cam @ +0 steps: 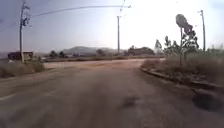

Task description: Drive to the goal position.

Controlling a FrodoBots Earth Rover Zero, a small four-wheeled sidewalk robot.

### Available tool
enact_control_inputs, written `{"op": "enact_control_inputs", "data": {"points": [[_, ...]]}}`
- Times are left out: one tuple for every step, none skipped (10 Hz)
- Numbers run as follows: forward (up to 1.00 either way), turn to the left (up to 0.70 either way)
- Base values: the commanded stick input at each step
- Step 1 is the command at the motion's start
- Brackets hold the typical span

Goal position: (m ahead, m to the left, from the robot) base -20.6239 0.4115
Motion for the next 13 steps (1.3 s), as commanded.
{"op": "enact_control_inputs", "data": {"points": [[1.00,0.00],[1.00,0.00],[1.00,0.00],[1.00,0.00],[1.00,0.00],[1.00,0.00],[1.00,0.00],[1.00,0.00],[1.00,0.00],[1.00,0.00],[1.00,0.00],[1.00,0.00],[1.00,0.00]]}}
